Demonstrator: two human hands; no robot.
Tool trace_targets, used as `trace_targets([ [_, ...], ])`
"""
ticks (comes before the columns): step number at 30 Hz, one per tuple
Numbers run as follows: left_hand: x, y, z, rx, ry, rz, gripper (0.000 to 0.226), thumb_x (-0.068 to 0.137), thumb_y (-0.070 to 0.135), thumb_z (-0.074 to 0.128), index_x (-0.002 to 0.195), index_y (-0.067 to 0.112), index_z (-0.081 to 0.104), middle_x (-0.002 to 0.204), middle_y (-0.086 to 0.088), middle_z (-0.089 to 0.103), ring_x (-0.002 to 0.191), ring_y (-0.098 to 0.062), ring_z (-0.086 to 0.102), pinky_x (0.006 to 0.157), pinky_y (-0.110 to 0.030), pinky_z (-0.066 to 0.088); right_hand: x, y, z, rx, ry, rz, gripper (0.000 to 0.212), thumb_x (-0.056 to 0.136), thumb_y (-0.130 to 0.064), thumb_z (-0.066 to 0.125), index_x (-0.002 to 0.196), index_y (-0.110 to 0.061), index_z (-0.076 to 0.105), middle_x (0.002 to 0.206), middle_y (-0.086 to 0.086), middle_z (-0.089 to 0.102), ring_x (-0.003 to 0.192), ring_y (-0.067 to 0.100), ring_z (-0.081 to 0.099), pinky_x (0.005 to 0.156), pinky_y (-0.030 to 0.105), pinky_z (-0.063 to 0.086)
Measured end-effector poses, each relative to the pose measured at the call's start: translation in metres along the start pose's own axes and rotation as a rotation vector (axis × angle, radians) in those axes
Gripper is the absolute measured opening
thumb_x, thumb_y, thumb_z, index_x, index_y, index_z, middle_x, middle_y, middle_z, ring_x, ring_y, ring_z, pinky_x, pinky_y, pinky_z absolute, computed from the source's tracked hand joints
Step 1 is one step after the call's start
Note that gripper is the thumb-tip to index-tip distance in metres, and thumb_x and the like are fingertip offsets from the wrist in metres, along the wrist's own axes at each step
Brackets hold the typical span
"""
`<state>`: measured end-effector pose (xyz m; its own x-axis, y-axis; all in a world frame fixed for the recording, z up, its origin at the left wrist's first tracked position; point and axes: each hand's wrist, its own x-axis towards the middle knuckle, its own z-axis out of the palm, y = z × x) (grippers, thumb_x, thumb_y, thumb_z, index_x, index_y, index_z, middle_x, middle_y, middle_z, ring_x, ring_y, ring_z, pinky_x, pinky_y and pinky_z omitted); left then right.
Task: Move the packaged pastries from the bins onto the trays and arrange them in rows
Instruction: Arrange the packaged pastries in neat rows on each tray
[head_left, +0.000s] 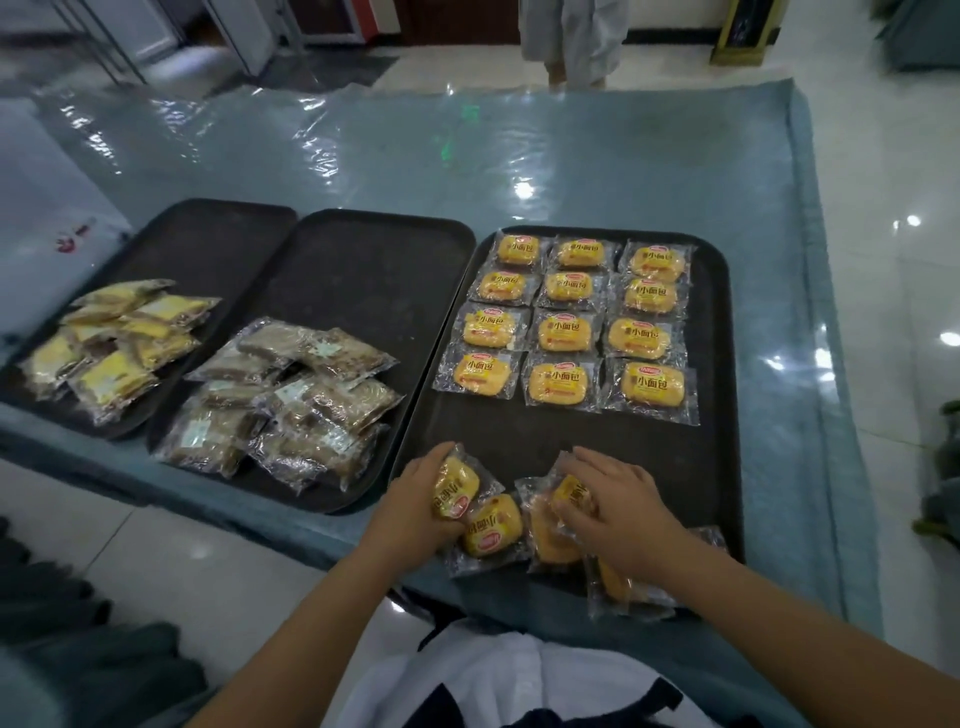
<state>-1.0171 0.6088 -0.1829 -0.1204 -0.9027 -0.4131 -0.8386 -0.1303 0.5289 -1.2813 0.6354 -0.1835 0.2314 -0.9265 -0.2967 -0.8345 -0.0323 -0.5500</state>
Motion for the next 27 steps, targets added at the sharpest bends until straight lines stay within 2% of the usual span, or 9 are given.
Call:
trace_targets([
  [3, 0.0, 0.002, -0.002, -0.047, 0.013, 0.022, 0.092, 0.073, 0.023, 0.087, 0.148, 0.036, 0.035, 0.141, 0.007, 0.029, 0.121, -0.014, 0.046, 0.098, -0.032, 0.048, -0.005, 0.0, 0.004, -0.033, -0.075, -0.003, 0.053, 0.099, -0.051, 0.041, 0.149, -0.037, 0.032, 0.16, -0.012, 0.022, 0.148, 0.011, 0.015, 0.119, 0.043, 0.011],
  [5, 0.002, 0.002, -0.006, -0.087, -0.042, -0.002, 0.084, 0.076, 0.026, 0.086, 0.146, 0.032, 0.039, 0.141, 0.006, 0.026, 0.119, -0.015, 0.047, 0.095, -0.028, 0.046, -0.007, 0.001, 0.006, -0.031, -0.104, 0.0, 0.05, 0.099, -0.051, 0.042, 0.147, -0.04, 0.032, 0.161, -0.014, 0.02, 0.149, 0.01, 0.012, 0.12, 0.045, 0.01],
  [8, 0.008, 0.001, -0.016, -0.227, -0.109, -0.094, 0.07, 0.082, 0.016, 0.079, 0.141, 0.033, 0.046, 0.135, 0.0, 0.043, 0.105, -0.022, 0.06, 0.082, -0.03, 0.054, -0.007, 0.0, 0.005, -0.039, -0.111, 0.006, 0.051, 0.098, -0.052, 0.041, 0.147, -0.041, 0.032, 0.161, -0.014, 0.02, 0.149, 0.01, 0.011, 0.119, 0.046, 0.011],
  [11, 0.017, 0.003, -0.027, -0.515, -0.191, -0.24, 0.041, 0.087, 0.005, 0.071, 0.119, 0.03, 0.065, 0.12, -0.011, 0.063, 0.095, -0.028, 0.069, 0.074, -0.039, 0.06, -0.005, -0.004, 0.005, -0.048, -0.115, 0.03, 0.052, 0.098, -0.051, 0.043, 0.147, -0.04, 0.032, 0.16, -0.013, 0.021, 0.149, 0.011, 0.012, 0.119, 0.047, 0.013],
  [15, 0.025, 0.015, -0.038, -0.665, -0.361, -0.301, 0.024, 0.088, 0.0, 0.069, 0.106, 0.015, 0.072, 0.091, -0.01, 0.075, 0.072, -0.018, 0.068, 0.062, -0.028, 0.054, -0.007, -0.008, 0.009, -0.007, -0.084, 0.072, 0.053, 0.098, -0.049, 0.045, 0.148, -0.04, 0.031, 0.161, -0.014, 0.02, 0.149, 0.009, 0.012, 0.12, 0.047, 0.013],
  [17, 0.03, 0.021, -0.041, -0.711, -0.331, -0.297, 0.021, 0.088, 0.001, 0.068, 0.106, 0.012, 0.071, 0.091, -0.009, 0.076, 0.075, -0.017, 0.07, 0.065, -0.027, 0.055, -0.009, -0.009, 0.011, 0.012, -0.077, 0.096, 0.054, 0.097, -0.05, 0.045, 0.148, -0.041, 0.031, 0.161, -0.014, 0.019, 0.149, 0.009, 0.011, 0.119, 0.047, 0.013],
  [22, 0.044, 0.022, -0.044, -0.966, -0.042, -0.324, 0.021, 0.094, 0.002, 0.062, 0.113, 0.01, 0.064, 0.105, -0.015, 0.072, 0.098, -0.027, 0.071, 0.077, -0.034, 0.059, -0.011, -0.017, 0.013, 0.015, -0.047, 0.156, 0.055, 0.097, -0.051, 0.044, 0.149, -0.039, 0.03, 0.161, -0.015, 0.018, 0.149, 0.008, 0.01, 0.118, 0.046, 0.012],
  [25, 0.042, 0.017, -0.036, -0.881, -0.033, -0.352, 0.025, 0.095, 0.003, 0.06, 0.119, 0.01, 0.062, 0.11, -0.014, 0.066, 0.1, -0.028, 0.067, 0.079, -0.035, 0.058, -0.013, -0.025, 0.015, 0.014, -0.007, 0.177, 0.05, 0.098, -0.047, 0.045, 0.147, -0.038, 0.033, 0.158, -0.017, 0.021, 0.147, 0.006, 0.013, 0.116, 0.042, 0.014],
  [27, 0.032, 0.012, -0.032, -0.719, -0.092, -0.33, 0.022, 0.095, 0.006, 0.06, 0.116, 0.014, 0.064, 0.106, -0.009, 0.067, 0.092, -0.022, 0.066, 0.077, -0.035, 0.057, -0.015, -0.028, 0.017, 0.025, 0.013, 0.185, 0.048, 0.099, -0.046, 0.045, 0.145, -0.038, 0.035, 0.157, -0.017, 0.022, 0.146, 0.005, 0.014, 0.116, 0.041, 0.014],
])
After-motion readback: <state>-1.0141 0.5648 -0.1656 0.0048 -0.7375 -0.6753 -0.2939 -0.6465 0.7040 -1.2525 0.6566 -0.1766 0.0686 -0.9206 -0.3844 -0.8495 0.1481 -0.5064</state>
